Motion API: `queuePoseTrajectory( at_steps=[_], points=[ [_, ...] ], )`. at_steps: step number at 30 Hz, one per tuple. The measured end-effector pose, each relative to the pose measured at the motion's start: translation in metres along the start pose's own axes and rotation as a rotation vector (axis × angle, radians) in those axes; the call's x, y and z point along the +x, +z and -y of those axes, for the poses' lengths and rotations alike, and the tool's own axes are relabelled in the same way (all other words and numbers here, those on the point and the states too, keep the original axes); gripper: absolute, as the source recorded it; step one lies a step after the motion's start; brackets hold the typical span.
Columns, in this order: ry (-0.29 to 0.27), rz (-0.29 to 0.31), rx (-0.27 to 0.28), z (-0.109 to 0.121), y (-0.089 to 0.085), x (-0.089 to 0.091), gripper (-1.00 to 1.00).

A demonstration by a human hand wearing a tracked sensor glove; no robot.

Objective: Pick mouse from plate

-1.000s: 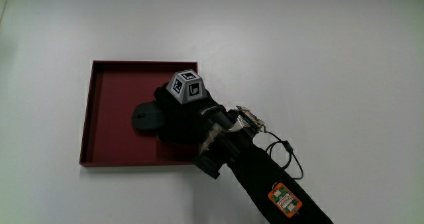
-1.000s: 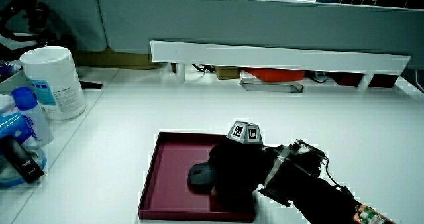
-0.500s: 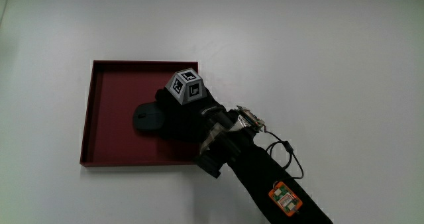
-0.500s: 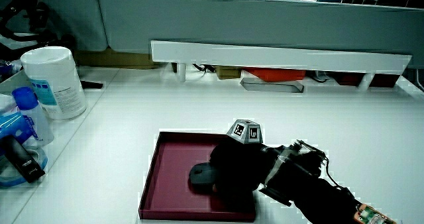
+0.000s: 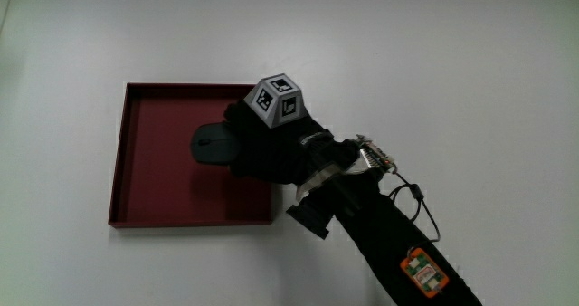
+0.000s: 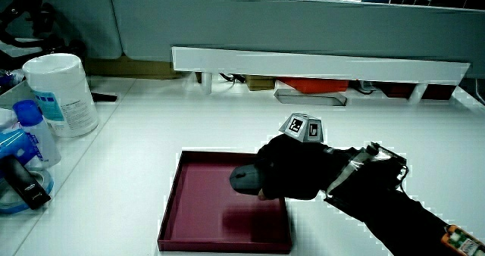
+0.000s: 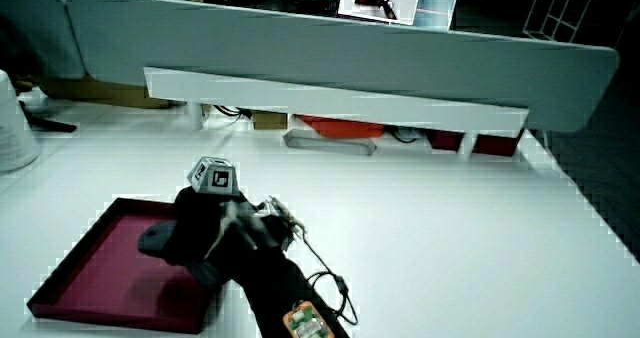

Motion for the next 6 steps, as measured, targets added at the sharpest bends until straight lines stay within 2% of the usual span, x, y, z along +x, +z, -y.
queuePoseTrajectory(
  at_steps=[2, 3, 4, 6],
  points=[
    [-0.017, 0.012, 0.035, 0.006, 0.009, 0.005, 1.0],
    [-0.011, -0.01, 0.029, 0.009, 0.013, 0.008, 1.0],
    [-0.031, 0.01, 0.041, 0.011, 0.017, 0.01, 1.0],
    [-0.031, -0.002, 0.037, 0.016, 0.023, 0.015, 1.0]
  ],
)
